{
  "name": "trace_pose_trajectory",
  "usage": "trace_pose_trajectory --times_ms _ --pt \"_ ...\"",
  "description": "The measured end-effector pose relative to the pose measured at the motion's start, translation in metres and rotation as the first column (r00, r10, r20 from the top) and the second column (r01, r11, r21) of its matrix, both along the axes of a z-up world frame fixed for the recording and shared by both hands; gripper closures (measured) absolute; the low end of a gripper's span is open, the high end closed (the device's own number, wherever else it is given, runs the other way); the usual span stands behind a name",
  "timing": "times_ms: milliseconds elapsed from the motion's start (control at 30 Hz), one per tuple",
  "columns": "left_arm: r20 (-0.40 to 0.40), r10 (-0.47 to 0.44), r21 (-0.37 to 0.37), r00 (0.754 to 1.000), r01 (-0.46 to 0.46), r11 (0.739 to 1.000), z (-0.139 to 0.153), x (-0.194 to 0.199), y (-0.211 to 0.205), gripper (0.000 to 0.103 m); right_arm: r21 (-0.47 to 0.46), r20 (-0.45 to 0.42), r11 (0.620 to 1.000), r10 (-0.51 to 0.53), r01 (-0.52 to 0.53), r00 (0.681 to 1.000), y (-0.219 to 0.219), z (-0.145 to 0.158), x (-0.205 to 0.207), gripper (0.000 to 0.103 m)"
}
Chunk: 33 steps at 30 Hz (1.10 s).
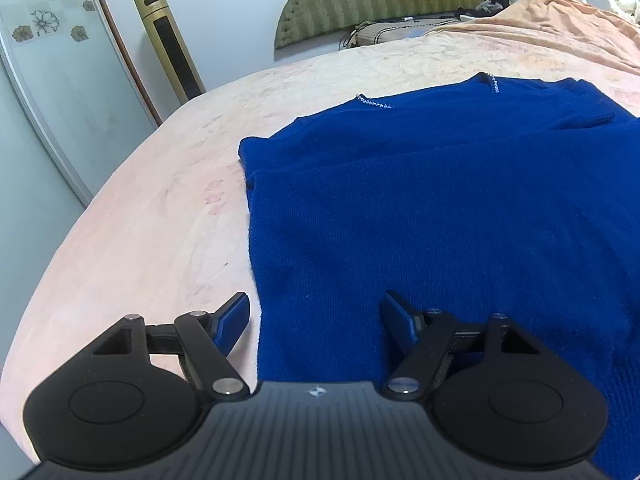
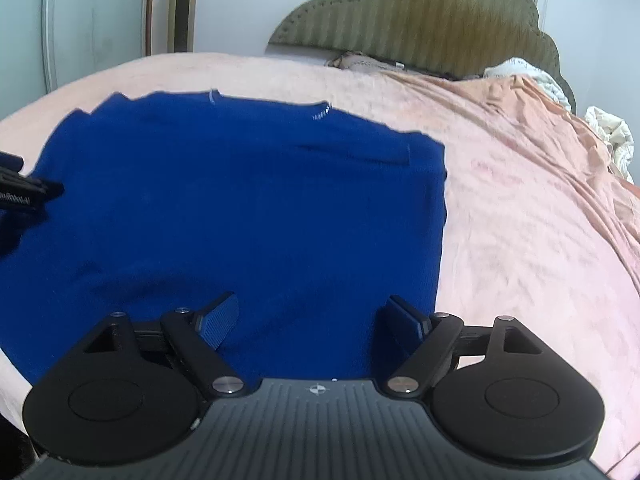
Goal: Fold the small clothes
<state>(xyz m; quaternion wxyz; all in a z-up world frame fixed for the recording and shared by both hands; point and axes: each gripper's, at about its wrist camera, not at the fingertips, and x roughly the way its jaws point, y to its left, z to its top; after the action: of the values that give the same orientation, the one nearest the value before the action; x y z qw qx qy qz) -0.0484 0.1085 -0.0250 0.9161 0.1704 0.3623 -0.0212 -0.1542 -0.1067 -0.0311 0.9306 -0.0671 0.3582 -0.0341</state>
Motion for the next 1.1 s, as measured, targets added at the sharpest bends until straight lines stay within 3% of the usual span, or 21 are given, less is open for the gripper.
trace_pose_trajectory --times_ms 667,833,967,1100 --pt "-0.001 0.009 0.049 1.0 -0.009 0.999 0.002 -0.003 -0.005 0.025 0.046 0.009 0.998 -0.039 0.039 0.999 -0.015 -0.008 -0.005 0.005" --pt "-0.02 -0.01 -0.052 1.0 0.009 0.999 0.015 -0.01 0.017 0.017 0.048 0.032 0.997 -0.068 0.067 0.997 -0.015 -0.001 -0.011 0.006" --pt "-0.058 0.0 -0.154 0.998 -0.009 0.988 0.021 -0.017 0.047 0.017 0.065 0.041 0.998 -0.002 -0.001 0.999 -0.007 0.008 -0.018 0.006" --pt "-0.147 0.022 -0.269 0.989 -0.062 0.961 0.019 -0.018 0.079 0.017 -0.044 -0.004 0.999 0.019 -0.019 1.0 0.001 -0.001 -0.019 0.005"
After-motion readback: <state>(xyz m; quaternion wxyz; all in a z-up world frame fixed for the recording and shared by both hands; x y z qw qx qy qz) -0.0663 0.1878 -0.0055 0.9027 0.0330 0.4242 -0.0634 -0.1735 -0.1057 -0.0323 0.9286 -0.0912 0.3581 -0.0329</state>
